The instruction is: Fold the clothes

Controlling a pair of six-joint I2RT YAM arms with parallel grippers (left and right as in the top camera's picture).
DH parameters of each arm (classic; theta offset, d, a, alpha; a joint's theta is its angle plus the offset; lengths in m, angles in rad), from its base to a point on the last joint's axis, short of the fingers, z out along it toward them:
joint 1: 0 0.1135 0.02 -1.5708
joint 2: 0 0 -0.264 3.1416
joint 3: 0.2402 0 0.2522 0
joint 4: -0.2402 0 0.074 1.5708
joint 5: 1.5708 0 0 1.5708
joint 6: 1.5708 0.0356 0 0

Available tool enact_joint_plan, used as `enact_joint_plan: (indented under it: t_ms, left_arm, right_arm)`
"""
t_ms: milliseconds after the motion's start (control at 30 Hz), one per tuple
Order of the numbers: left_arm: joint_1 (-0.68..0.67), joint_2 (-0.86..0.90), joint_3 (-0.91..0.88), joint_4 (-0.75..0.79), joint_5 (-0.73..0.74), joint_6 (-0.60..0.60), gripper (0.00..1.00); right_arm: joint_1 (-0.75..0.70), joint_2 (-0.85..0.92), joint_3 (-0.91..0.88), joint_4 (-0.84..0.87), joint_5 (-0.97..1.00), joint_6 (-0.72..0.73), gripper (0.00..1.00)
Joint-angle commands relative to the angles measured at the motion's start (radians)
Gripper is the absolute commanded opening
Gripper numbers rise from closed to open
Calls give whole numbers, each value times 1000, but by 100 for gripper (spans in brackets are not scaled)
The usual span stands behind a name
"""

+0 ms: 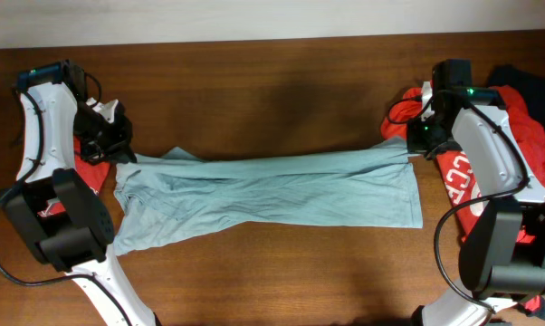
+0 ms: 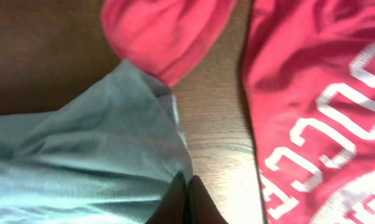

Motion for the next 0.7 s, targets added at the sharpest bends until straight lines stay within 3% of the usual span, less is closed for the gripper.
enact_joint_plan:
  t_ms: [0, 667]
  left_arm:
    - [3, -34, 13, -42, -41, 11, 1]
    - [2, -34, -106, -112, -55, 11, 1]
  right_arm:
    - [-10, -32, 10, -12, 79, 24, 4]
    - [-10, -31, 10, -162, 85, 24, 5]
